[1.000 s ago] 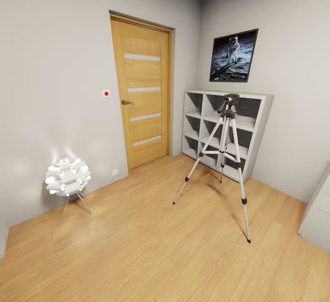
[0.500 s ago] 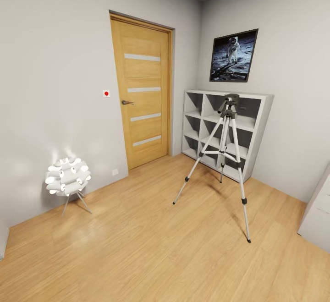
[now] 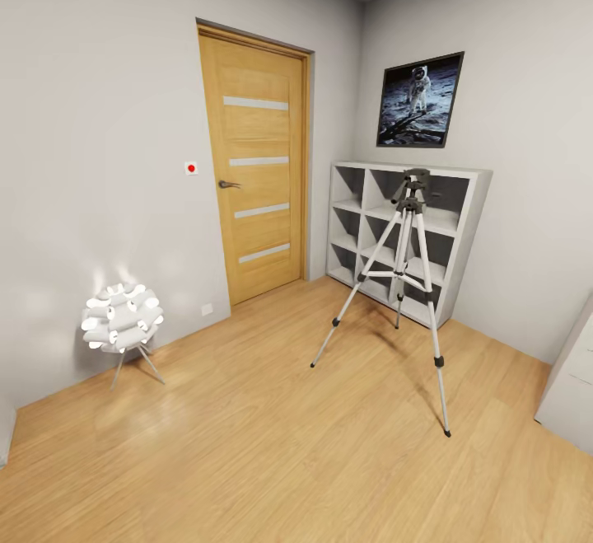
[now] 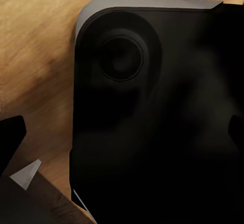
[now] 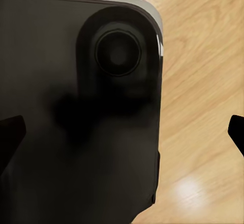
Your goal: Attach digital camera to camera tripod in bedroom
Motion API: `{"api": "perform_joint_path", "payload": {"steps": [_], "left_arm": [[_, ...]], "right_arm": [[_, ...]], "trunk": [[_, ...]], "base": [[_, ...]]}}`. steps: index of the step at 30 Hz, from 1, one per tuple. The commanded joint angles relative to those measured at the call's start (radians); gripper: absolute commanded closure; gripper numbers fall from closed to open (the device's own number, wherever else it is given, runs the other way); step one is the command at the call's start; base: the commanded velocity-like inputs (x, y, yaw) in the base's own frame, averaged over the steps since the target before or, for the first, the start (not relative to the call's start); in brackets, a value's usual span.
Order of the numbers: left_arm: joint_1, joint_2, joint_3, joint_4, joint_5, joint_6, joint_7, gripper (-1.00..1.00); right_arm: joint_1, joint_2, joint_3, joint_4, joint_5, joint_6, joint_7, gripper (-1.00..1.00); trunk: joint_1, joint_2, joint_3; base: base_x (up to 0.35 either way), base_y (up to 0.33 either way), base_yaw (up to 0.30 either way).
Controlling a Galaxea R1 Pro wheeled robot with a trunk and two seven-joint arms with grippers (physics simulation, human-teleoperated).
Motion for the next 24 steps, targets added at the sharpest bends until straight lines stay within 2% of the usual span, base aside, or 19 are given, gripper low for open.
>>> {"api": "perform_joint_path", "payload": {"steps": [1,6,11,15,18,19,24], "left_arm": [[0.0,0.0,0.001,-0.002,0.007,-0.003,0.0,-1.0],[0.0,0.006,0.0,-0.025,0.006,-0.011,0.002,-1.0],[0.0,0.036,0.003,-0.1,0.008,-0.013,0.011,-1.0],[0.0,0.051,0.005,-0.191,0.008,-0.008,0.015,-1.0],[0.0,0.058,0.006,-0.281,0.006,-0.002,0.017,-1.0],[0.0,0.061,0.006,-0.337,0.005,0.002,0.021,-1.0],[-0.002,0.073,0.007,-0.49,0.005,0.036,0.037,-1.0]], "right_arm": [[0.0,0.0,0.0,0.001,0.001,-0.006,-0.001,-1.0],[0.0,-0.002,-0.005,-0.004,0.003,-0.001,0.0,-1.0],[0.0,-0.004,-0.007,-0.059,0.005,-0.002,0.001,-1.0],[0.0,-0.005,-0.004,-0.193,0.007,0.011,0.005,-1.0],[0.0,-0.006,-0.004,-0.303,0.005,0.051,0.005,-1.0],[-0.001,-0.006,-0.005,-0.359,0.005,0.082,0.004,-1.0],[-0.015,-0.006,-0.006,-0.497,0.005,0.177,-0.001,-1.0]], "trunk": [[0.0,0.0,-0.001],[0.0,0.0,-0.001],[0.0,0.0,-0.001],[0.0,0.0,-0.001],[0.0,0.0,-0.001],[0.0,0.0,-0.001],[0.0,0.0,-0.001]], "base": [[0.0,0.0,0.0],[0.0,0.0,0.0],[0.0,0.0,0.0],[0.0,0.0,0.0],[0.0,0.0,0.0],[0.0,0.0,0.0],[0.0,0.0,0.0]]}}
